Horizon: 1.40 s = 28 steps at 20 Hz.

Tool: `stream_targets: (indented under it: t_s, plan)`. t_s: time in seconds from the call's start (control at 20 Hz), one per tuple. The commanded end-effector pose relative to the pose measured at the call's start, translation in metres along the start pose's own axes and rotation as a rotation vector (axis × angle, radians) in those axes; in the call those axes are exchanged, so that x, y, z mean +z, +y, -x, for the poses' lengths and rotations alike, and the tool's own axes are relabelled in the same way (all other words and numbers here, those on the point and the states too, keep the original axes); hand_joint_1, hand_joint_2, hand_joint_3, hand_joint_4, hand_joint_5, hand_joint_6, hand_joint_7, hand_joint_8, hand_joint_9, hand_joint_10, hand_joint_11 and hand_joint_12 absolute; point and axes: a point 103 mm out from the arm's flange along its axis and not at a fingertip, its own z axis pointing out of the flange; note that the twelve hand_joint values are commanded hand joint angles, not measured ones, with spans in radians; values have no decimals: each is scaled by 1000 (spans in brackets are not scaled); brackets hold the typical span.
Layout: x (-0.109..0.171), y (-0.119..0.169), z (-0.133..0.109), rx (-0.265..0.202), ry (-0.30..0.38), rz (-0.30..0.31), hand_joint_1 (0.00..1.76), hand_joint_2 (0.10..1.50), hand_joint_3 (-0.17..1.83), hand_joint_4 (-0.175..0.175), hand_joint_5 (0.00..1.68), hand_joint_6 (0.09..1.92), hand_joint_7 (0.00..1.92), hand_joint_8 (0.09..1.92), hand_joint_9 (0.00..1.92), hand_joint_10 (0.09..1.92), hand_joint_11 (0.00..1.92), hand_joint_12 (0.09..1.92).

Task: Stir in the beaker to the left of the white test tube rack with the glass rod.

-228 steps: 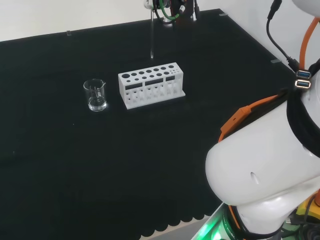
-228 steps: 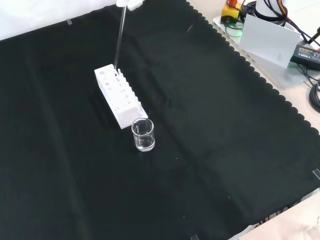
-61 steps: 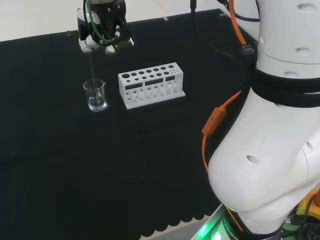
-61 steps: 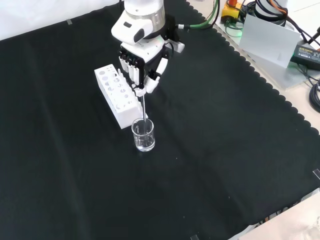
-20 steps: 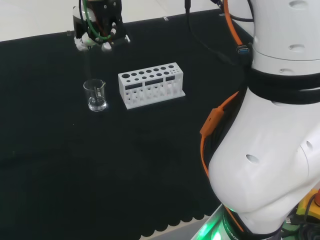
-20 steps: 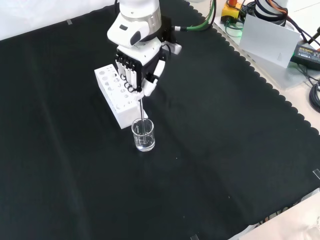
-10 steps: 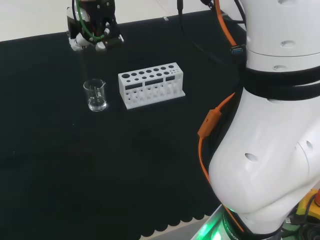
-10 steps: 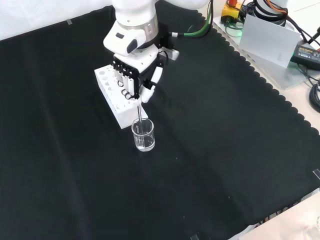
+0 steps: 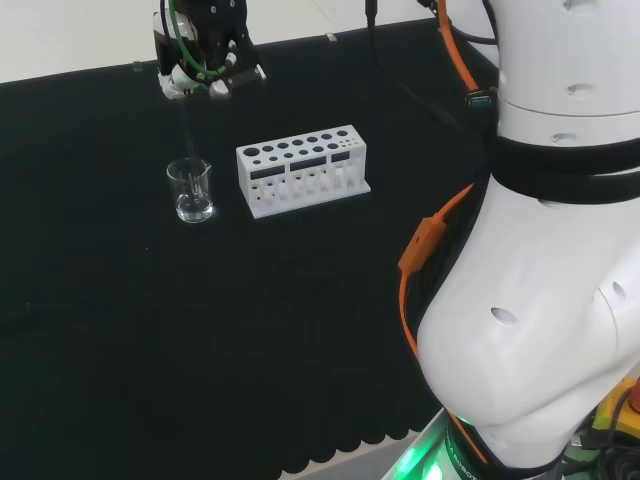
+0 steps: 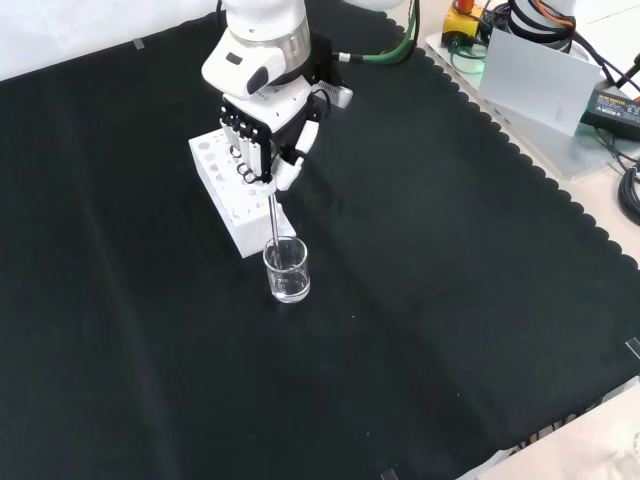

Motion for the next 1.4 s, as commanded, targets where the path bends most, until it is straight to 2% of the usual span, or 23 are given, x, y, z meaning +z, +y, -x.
stream_targets:
  t_s: [0.05, 0.25, 0.65, 0.8, 1.4]
  plan:
    - [5, -23, -5, 17, -4, -8, 1333, 1030, -175, -175, 1449, 87, 1494, 347, 1833, 163, 1581, 631]
    - [2, -30, -19, 22, 30, 19, 1333, 1030, -175, -175, 1449, 87, 1494, 348, 1834, 163, 1580, 632]
    - [-10, -29, -37, -18, 30, 46, 1333, 1030, -175, -175, 1449, 87, 1494, 349, 1835, 162, 1579, 633]
    - [-12, -28, -36, -6, 46, 46, 1333, 1030, -175, -175, 1450, 87, 1494, 348, 1835, 162, 1579, 633]
    - [-13, -32, -29, -11, 19, 36, 1333, 1030, -175, -175, 1451, 87, 1496, 343, 1836, 161, 1578, 633]
